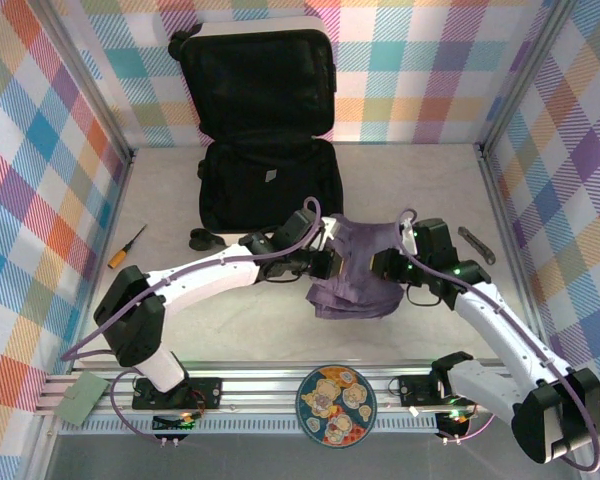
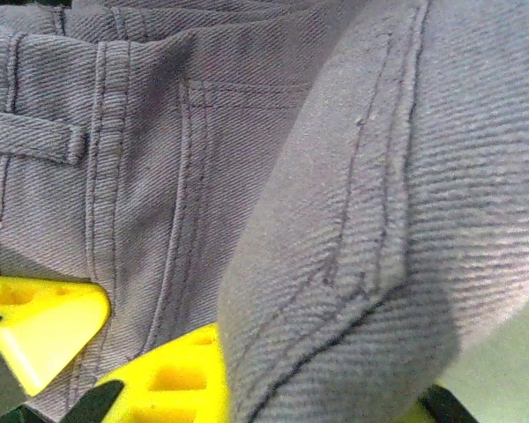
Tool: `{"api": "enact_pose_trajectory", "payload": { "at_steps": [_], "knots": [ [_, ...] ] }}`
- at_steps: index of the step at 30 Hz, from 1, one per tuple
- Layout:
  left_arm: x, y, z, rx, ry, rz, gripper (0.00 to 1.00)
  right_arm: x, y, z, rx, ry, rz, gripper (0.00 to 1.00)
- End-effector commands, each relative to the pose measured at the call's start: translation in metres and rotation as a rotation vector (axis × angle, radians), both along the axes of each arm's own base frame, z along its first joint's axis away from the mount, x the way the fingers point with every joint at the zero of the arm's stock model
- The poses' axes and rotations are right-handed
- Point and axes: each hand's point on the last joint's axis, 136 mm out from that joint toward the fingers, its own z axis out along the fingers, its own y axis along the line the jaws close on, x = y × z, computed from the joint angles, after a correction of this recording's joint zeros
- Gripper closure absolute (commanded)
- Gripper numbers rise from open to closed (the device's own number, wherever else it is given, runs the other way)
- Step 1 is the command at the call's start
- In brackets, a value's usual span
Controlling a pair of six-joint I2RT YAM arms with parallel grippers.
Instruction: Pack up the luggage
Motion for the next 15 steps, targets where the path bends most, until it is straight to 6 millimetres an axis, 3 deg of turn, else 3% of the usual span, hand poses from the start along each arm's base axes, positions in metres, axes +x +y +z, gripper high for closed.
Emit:
{"api": "enact_pose_trajectory", "payload": {
  "at_steps": [1,8,15],
  "knots": [
    [0.013,0.006,0.039,-0.012,-0.090,0.000,1.00,0.023,0.020,0.042,0.055,-0.120,0.070,1.00],
    [0.059,0.038,0.057,0.021,-0.164,0.080,1.00,0.073,0.042,0.074,0.092,-0.201,0.078,1.00],
    [0.113,0.072,0.076,0.026,-0.220,0.182,1.00,0.125,0.077,0.089,0.095,-0.235,0.113,1.00]
  ]
}}
